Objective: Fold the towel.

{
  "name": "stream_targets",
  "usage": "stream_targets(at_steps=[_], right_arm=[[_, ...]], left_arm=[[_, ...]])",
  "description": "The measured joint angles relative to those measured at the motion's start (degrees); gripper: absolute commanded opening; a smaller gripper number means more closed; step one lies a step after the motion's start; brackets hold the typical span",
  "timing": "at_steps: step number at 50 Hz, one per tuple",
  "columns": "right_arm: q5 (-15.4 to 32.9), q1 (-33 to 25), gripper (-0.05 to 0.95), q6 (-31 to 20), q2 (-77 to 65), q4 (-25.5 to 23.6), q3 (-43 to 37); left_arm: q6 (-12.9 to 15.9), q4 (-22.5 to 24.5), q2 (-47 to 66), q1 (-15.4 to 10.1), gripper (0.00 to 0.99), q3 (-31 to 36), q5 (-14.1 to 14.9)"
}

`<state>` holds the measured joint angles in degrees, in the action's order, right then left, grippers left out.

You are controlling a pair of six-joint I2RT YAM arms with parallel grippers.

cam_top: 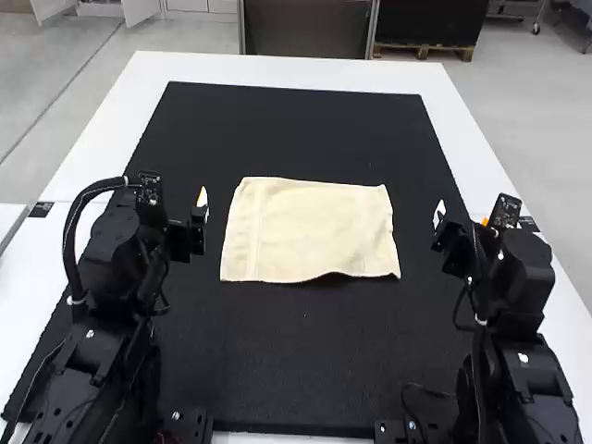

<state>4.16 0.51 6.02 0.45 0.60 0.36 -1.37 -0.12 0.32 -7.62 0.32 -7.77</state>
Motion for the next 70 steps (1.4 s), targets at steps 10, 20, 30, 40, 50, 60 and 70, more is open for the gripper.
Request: stream_targets(at_steps=[10, 20, 30, 40, 50, 60, 70], right_arm=[[-0.02, 0.02, 0.91, 2.99, 0.00, -0.07, 0.00], [0.11, 0.00, 0.91, 4.42, 0.00, 2.25, 0.00], [0.15, 0.02, 0.91, 1.22, 0.00, 6.49, 0.00], [-7.69, 0.00, 0.91, -9.88, 0.11, 20.63, 0.00], [-13.25, 0.02, 0.91, -10.14, -0.09, 23.65, 4.39], [-16.06, -0.61, 0.91, -6.58, 5.27, 21.79, 13.22], [-18.05, -2.64, 0.91, -1.77, 22.58, 13.05, 33.86]], left_arm=[[0.00, 0.20, 0.00, 0.00, 0.962, 0.00, -0.02], [0.00, 4.26, 0.00, 0.00, 0.962, 0.00, -0.02], [0.15, 11.91, 0.00, 0.00, 0.962, 0.00, 0.02], [7.78, 23.61, 0.00, 0.00, 0.961, 0.13, 0.52], [8.07, 21.31, 0.00, -0.04, 0.961, 9.35, 3.19], [3.65, 14.23, 0.24, -0.33, 0.961, 21.86, 2.73], [0.11, 2.54, 8.22, 0.52, 0.962, 34.34, -0.39]])
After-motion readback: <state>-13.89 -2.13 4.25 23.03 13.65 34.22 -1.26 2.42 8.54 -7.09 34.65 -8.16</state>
